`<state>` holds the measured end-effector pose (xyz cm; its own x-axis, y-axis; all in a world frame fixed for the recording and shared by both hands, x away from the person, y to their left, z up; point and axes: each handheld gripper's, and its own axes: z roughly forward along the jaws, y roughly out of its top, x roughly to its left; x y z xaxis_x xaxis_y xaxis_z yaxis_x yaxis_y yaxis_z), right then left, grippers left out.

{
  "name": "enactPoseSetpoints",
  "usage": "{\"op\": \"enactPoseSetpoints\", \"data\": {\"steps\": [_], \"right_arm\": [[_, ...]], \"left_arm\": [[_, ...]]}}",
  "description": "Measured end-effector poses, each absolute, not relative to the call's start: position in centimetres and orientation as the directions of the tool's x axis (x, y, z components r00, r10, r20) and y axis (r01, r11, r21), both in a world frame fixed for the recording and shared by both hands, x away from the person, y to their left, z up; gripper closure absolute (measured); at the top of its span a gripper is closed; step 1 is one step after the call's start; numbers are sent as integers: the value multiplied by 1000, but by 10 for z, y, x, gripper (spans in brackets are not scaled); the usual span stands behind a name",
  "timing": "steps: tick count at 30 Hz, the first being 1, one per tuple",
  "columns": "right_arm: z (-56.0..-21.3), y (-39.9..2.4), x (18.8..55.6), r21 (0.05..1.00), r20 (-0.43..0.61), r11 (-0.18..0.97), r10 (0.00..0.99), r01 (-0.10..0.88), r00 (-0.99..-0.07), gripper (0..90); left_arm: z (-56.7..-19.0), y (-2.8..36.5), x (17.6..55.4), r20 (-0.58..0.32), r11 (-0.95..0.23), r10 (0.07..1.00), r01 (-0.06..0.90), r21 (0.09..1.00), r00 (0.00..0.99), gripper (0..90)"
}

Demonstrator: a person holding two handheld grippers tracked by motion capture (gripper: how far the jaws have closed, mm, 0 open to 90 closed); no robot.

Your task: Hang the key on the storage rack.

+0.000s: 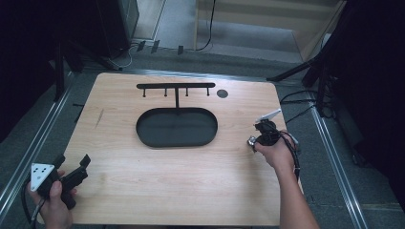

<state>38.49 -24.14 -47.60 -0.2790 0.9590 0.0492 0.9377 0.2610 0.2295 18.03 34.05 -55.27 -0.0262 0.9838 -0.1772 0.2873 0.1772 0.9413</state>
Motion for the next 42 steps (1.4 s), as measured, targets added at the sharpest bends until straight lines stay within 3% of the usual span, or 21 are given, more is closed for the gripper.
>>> {"op": "enactPoseSetpoints", "data": {"steps": [16,42], "right_arm": [[-400,-187,398,280,18,395,909,875,-416,885],[-330,-102,413,354,-20,464,872,812,-489,885]], "left_arm": [[-553,341,180,-180,180,983,288,941,-24,141],[-553,341,181,-181,181,983,280,943,-26,142]]}}
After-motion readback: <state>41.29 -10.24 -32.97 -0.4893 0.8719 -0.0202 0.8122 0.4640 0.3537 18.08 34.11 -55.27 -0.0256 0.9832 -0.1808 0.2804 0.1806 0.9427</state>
